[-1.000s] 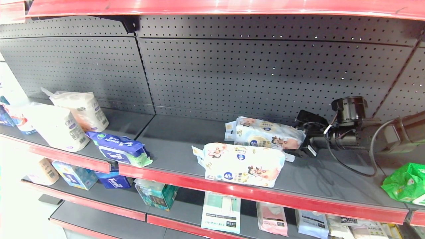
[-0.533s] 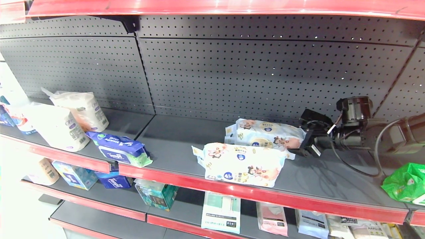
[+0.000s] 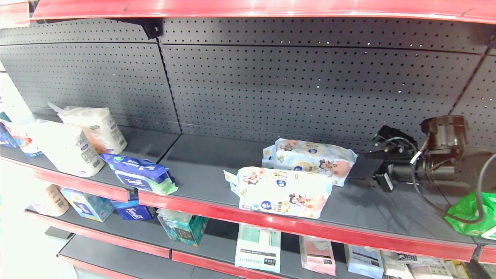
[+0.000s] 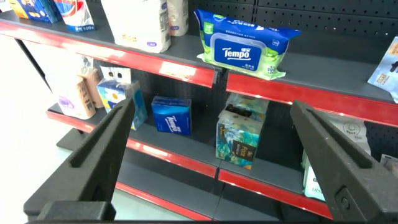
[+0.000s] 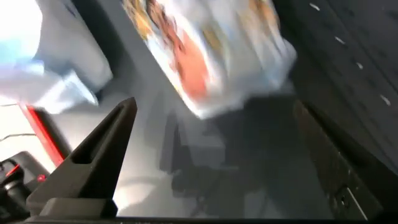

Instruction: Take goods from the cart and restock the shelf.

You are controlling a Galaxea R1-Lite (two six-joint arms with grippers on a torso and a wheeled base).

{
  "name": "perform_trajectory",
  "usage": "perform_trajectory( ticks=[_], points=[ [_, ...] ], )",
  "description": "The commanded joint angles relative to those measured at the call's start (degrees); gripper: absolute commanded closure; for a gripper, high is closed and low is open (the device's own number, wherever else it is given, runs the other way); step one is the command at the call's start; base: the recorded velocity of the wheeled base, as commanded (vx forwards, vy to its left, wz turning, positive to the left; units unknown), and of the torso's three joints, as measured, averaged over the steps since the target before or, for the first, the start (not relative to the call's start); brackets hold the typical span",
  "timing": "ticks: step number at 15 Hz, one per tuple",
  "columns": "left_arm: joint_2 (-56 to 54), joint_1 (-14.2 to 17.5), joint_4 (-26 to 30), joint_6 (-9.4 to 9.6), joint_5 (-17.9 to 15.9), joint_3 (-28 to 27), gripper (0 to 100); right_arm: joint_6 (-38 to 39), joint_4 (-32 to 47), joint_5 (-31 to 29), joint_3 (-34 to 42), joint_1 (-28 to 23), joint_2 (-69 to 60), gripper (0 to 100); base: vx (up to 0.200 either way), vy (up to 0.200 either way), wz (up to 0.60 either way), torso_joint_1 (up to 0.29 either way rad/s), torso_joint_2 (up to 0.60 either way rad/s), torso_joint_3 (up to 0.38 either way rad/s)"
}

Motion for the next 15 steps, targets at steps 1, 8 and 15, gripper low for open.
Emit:
perform_trajectory(
  ticks=[1, 8, 15],
  points=[
    [0.0, 0.0, 0.0, 0.02, 0.1, 0.0, 0, 0.2, -0.2, -0.5, 2.4, -4.4, -4.9, 0, 0.000, 0.000, 0.00, 0.000, 0.00, 0.000],
    [0.0, 0.0, 0.0, 0.02, 0.1, 0.0, 0, 13.4, -6.6, -16.5, 1.1, -3.7, 0.5, 0, 0.000, 0.000, 0.00, 0.000, 0.00, 0.000],
    [0.0, 0.0, 0.0, 0.02, 0.1, 0.0, 0, 18.0, -8.1, -22.3, -1.0, 1.6, 3.2, 0, 0.000, 0.000, 0.00, 0.000, 0.00, 0.000]
  ],
)
